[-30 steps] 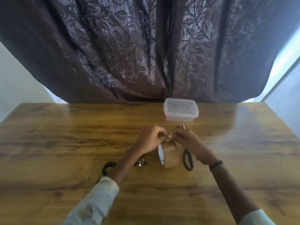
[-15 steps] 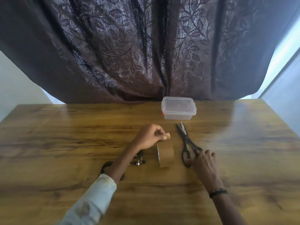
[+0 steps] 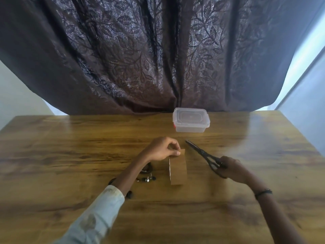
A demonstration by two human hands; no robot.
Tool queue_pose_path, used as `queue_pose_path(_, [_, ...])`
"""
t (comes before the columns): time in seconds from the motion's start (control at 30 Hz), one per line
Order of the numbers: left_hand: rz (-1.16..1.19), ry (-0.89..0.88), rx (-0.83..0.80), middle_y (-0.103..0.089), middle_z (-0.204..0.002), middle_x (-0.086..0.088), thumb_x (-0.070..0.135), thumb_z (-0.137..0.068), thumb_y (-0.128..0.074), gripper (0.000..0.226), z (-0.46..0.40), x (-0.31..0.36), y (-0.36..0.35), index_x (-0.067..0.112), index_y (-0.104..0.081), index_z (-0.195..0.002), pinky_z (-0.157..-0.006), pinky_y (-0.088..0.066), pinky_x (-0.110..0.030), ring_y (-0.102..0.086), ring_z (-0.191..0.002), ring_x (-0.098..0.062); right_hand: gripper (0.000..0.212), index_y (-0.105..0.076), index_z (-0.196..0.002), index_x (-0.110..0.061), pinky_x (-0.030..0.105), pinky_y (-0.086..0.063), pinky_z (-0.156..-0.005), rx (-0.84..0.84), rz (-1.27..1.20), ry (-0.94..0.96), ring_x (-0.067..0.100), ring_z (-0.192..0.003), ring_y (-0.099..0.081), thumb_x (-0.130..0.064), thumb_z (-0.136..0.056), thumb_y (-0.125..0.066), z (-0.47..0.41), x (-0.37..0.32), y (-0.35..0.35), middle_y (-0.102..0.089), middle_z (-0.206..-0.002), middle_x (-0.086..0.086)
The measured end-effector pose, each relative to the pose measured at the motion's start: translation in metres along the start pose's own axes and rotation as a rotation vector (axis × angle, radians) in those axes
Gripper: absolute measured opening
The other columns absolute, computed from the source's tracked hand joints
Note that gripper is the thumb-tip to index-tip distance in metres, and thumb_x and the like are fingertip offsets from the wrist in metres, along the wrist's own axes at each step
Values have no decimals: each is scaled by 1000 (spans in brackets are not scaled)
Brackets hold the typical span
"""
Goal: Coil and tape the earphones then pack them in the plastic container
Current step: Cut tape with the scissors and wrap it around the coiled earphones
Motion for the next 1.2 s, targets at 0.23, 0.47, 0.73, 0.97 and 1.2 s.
queue_pose_path(0.23, [-92,-97,-4,-64,-101,6,25,-88,-64,13,-5,8,-2,16,-65,-98,-71,-40,-24,-56,-92,-9,33,-54,-90,-29,16,-41,-73,43,92,277,12,-81,-51,-46,-74,-77,34,-7,67,-49,-84,-10])
queue_pose_path(0.47, [-59,-130,10,-64,-96,8,24,-84,-67,11,-2,9,0,18,-66,-93,-76,-47,-29,-58,-93,-11,53,-55,-107,-42,23,-38,-97,-198,234,292,4,-104,-45,-77,-67,-60,28,-4,55,-45,-101,-25])
queue_pose_path(0.73, [-70,-133,-16,-64,-97,4,23,-85,-67,11,0,10,1,16,-65,-93,-82,-51,-38,-59,-94,-13,68,-59,-125,-29,21,-34,-103,-157,236,304,2,-113,-43,-70,-71,-63,32,1,74,-45,-107,-26])
queue_pose_path(0.97, [-87,-143,-48,-64,-96,3,24,-84,-67,10,-1,14,-2,18,-64,-92,-79,-49,-34,-59,-93,-14,37,-56,-87,-38,14,-41,-70,-152,164,398,3,-82,-49,-61,-65,-76,50,-48,73,-47,-81,-13])
queue_pose_path(1.2, [-83,-146,-93,-62,-96,5,22,-87,-64,9,-1,16,-5,19,-61,-94,-73,-47,-26,-58,-86,-9,46,-60,-93,-27,26,-44,-75,-136,141,455,11,-80,-46,-61,-65,-76,47,-65,66,-48,-83,-8])
Point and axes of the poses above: each hand's wrist, its own z-axis away from the middle knuckle, its own y-axis out of the back of the hand, x = y × z, the point moved 10 cm from there along -z, towards the middle knuckle
